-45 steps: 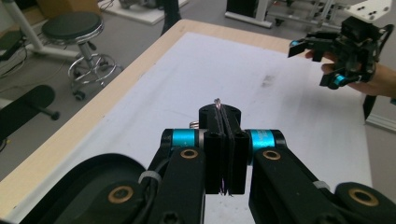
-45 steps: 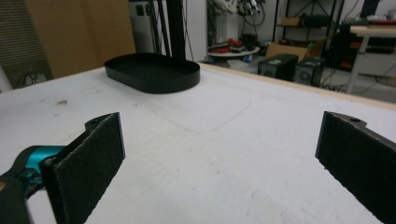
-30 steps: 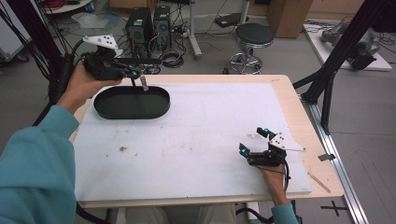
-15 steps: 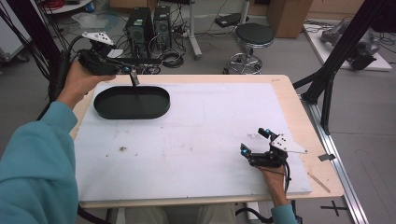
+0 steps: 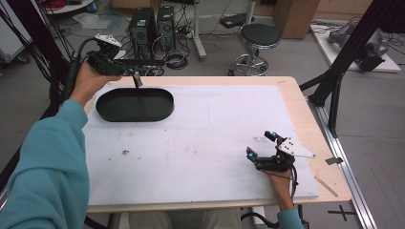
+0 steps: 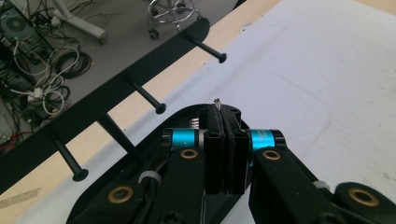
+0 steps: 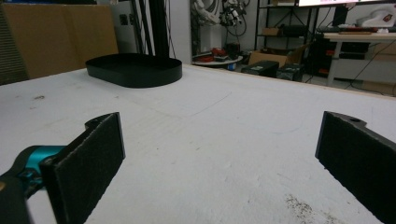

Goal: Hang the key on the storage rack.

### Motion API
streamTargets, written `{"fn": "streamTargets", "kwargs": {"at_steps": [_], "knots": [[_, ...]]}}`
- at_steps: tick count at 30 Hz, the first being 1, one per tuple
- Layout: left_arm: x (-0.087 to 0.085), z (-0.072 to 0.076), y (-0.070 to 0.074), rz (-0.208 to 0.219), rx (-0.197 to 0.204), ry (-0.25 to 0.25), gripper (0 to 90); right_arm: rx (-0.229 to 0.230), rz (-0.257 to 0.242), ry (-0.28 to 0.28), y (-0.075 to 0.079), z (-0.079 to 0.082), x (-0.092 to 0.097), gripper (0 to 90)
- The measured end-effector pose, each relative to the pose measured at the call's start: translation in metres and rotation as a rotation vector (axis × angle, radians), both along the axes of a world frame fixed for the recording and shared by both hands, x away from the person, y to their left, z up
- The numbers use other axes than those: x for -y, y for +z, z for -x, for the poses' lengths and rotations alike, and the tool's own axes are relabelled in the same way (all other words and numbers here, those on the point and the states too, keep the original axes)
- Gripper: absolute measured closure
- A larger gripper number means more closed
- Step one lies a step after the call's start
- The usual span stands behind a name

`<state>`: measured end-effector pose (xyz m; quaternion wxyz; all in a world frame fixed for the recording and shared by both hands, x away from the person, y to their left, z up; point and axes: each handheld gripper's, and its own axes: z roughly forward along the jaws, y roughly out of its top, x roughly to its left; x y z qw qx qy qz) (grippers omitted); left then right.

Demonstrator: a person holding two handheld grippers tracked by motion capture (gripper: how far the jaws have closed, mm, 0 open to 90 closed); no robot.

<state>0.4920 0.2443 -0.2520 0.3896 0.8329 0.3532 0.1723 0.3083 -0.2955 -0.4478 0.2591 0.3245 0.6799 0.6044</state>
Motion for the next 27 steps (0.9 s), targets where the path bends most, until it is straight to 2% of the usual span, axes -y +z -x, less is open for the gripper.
{"fn": "streamTargets", "kwargs": {"at_steps": [8, 14, 19, 27], "knots": [[0.003, -0.007, -0.006, -0.027, -0.019, 0.047, 88.0, 0.005, -0.01, -0.004, -0.001, 0.002, 0.0, 0.5], [0.005, -0.01, -0.008, -0.031, -0.011, 0.085, 88.0, 0.018, -0.001, -0.007, -0.001, 0.002, -0.001, 0.6], [0.008, -0.014, -0.012, -0.049, -0.017, 0.1, 88.0, 0.02, 0.001, -0.007, -0.001, 0.002, -0.001, 0.5], [0.009, -0.019, -0.015, -0.045, -0.016, 0.113, 88.0, 0.015, 0.006, -0.004, -0.001, 0.003, -0.001, 0.5]]}}
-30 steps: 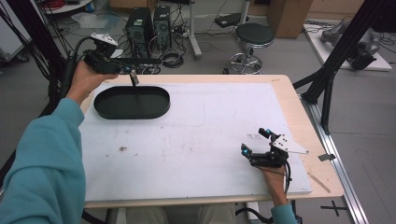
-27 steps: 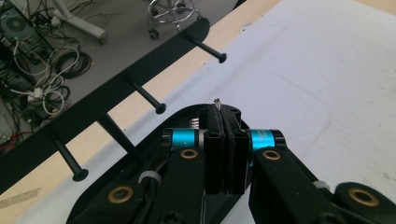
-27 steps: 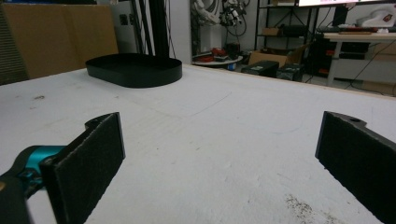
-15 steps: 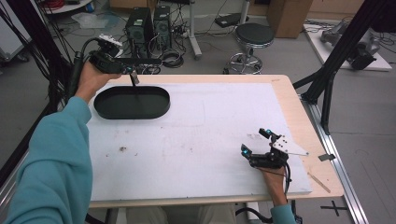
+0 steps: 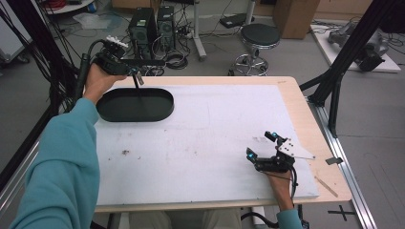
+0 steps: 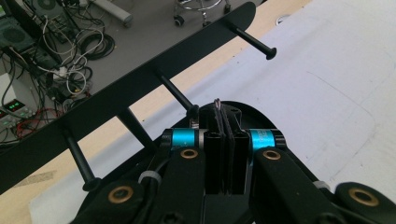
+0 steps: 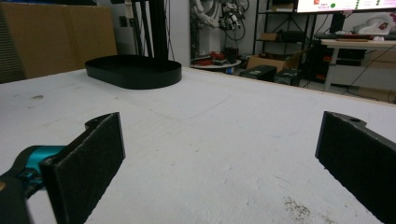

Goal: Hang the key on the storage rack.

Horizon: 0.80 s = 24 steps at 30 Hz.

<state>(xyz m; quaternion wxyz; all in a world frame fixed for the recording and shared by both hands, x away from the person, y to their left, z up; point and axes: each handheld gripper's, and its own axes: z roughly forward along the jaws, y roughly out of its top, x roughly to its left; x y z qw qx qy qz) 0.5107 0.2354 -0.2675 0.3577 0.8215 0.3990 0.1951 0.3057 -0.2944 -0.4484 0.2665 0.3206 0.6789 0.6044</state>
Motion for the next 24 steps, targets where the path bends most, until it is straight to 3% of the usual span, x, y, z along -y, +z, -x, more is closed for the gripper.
{"fn": "streamTargets", "kwargs": {"at_steps": [24], "knots": [[-0.0039, -0.0055, -0.0039, -0.003, 0.003, 0.039, 88.0, -0.004, -0.002, 0.002, 0.0, 0.0001, -0.0001, 0.5]]}}
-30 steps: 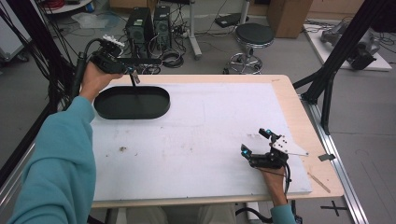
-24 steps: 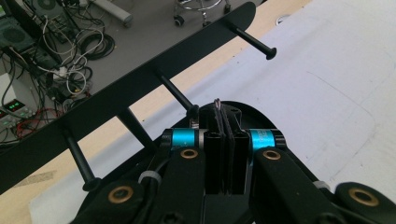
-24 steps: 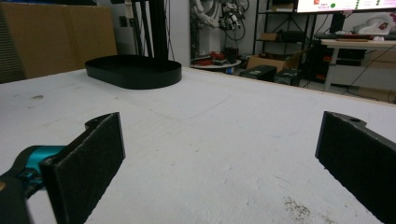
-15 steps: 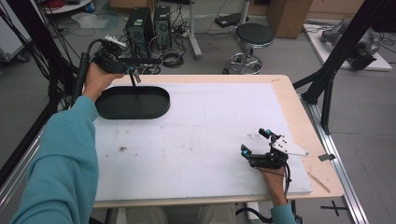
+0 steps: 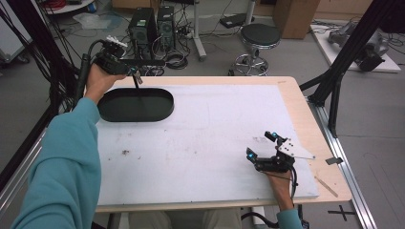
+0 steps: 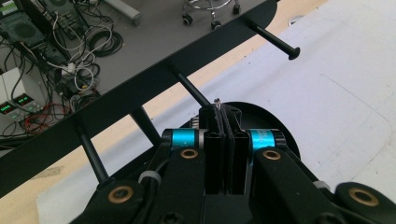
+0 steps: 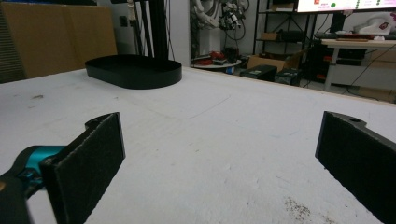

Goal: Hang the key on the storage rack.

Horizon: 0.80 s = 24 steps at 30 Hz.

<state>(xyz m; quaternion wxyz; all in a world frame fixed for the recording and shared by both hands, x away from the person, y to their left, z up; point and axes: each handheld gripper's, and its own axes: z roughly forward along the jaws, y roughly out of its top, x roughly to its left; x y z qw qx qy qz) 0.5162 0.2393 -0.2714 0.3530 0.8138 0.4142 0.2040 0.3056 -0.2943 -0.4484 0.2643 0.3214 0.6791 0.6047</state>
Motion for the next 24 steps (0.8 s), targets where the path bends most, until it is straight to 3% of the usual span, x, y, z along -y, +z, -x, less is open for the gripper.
{"fn": "streamTargets", "kwargs": {"at_steps": [19, 24], "knots": [[-0.003, -0.0045, -0.0026, 0.008, 0.026, 0.006, 87.5, 0.0, 0.0, -0.001, 0.0, 0.0001, -0.0001, 0.5], [-0.0063, -0.0056, -0.0046, -0.011, 0.016, 0.029, 85.4, 0.007, 0.004, -0.001, 0.0, -0.0002, -0.0004, 0.5]]}}
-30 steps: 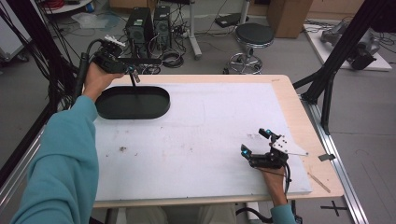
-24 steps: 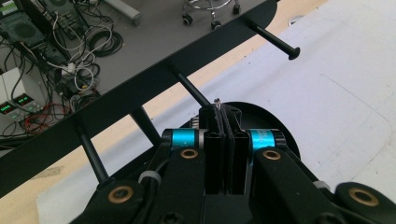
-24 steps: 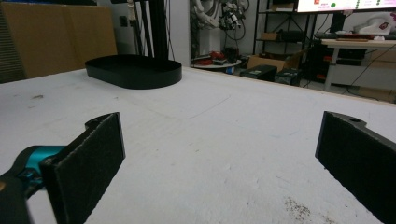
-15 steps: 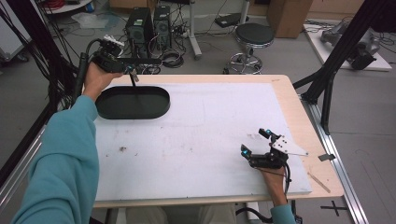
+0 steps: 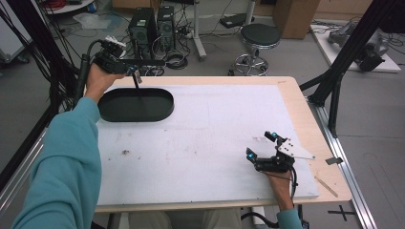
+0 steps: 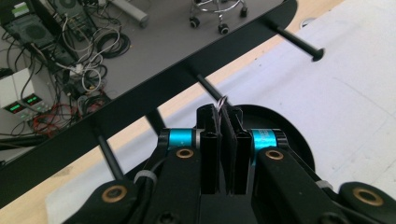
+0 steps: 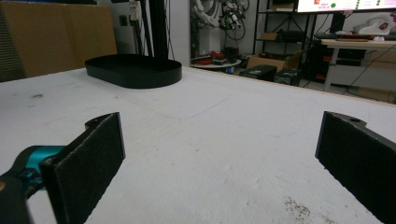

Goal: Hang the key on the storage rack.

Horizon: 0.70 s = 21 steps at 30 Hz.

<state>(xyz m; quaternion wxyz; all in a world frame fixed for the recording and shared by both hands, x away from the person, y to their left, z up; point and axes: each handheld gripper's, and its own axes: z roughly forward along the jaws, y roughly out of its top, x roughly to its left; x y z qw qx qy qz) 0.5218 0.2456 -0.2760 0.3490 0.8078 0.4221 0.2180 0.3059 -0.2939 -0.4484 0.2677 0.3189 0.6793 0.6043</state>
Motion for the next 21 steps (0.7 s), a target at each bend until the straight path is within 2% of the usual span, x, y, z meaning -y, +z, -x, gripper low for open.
{"fn": "streamTargets", "kwargs": {"at_steps": [2, 3, 6, 11, 13, 17, 18, 20, 21], "knots": [[-0.002, 0.0, -0.001, 0.004, 0.003, 0.007, 83.4, 0.0, 0.001, 0.0, 0.0, 0.0, 0.0, 0.6], [-0.004, 0.001, -0.001, 0.009, 0.017, 0.019, 82.8, -0.004, 0.0, 0.001, 0.0, 0.0, 0.0, 0.5], [-0.008, 0.002, 0.002, 0.042, 0.039, 0.039, 80.6, -0.001, 0.004, 0.0, 0.0, 0.0, 0.0, 0.5], [-0.013, 0.007, 0.007, 0.04, 0.068, 0.023, 75.3, -0.003, 0.005, -0.001, 0.0, 0.001, -0.001, 0.5], [-0.016, 0.009, 0.009, 0.058, 0.078, 0.021, 69.6, -0.001, 0.007, 0.001, 0.0, 0.0, 0.0, 0.6], [-0.022, 0.019, 0.01, 0.119, 0.123, -0.009, 46.1, 0.001, 0.007, 0.002, 0.0, 0.0, -0.001, 0.5], [-0.023, 0.023, 0.009, 0.156, 0.13, -0.022, 39.5, 0.0, 0.006, 0.003, 0.0, 0.0, -0.001, 0.5], [-0.025, 0.03, 0.008, 0.197, 0.112, -0.042, 22.8, 0.001, 0.006, 0.004, 0.0, 0.0, -0.001, 0.5], [-0.026, 0.034, 0.008, 0.211, 0.102, -0.068, 16.3, 0.0, 0.006, 0.004, 0.0, 0.0, -0.001, 0.5]]}}
